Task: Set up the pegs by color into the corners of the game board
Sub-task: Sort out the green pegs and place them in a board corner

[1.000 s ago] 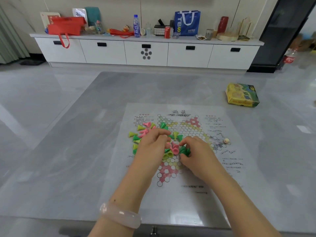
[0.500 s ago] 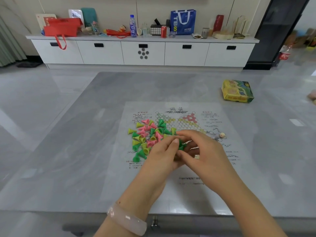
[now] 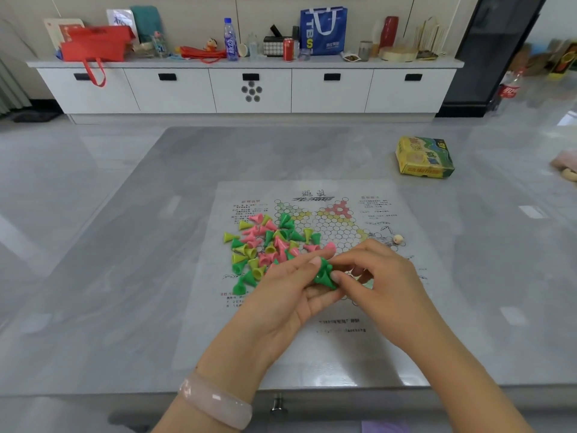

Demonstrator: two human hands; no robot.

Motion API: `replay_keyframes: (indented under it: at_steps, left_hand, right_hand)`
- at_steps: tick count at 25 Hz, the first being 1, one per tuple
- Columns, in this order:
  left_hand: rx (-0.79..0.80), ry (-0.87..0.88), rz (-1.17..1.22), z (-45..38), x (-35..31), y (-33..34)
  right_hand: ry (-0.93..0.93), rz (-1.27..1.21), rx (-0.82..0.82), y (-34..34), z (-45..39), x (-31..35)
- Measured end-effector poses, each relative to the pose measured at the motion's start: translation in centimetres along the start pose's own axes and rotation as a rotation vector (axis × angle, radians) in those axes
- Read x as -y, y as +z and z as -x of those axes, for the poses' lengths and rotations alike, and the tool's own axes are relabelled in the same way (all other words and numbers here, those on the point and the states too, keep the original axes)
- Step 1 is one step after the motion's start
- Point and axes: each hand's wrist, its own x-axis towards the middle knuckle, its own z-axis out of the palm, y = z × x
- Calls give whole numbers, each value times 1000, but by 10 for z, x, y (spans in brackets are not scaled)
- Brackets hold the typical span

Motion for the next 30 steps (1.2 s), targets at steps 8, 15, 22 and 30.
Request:
replay_keyframes:
  at_steps: [8, 15, 22, 30]
  left_hand:
    - [-56, -61, -26, -6, 11, 3]
    - [-86, -79, -51, -11, 19, 9]
    - [-209, -18, -45, -10, -1, 7]
    - [-272, 320, -932, -5, -3, 0]
  right_hand:
    - [26, 66, 65, 0, 8, -8]
    - [118, 76, 89, 4, 5, -14]
    - [284, -340, -223, -48, 5, -28]
    - [215, 105, 120, -50, 37, -53]
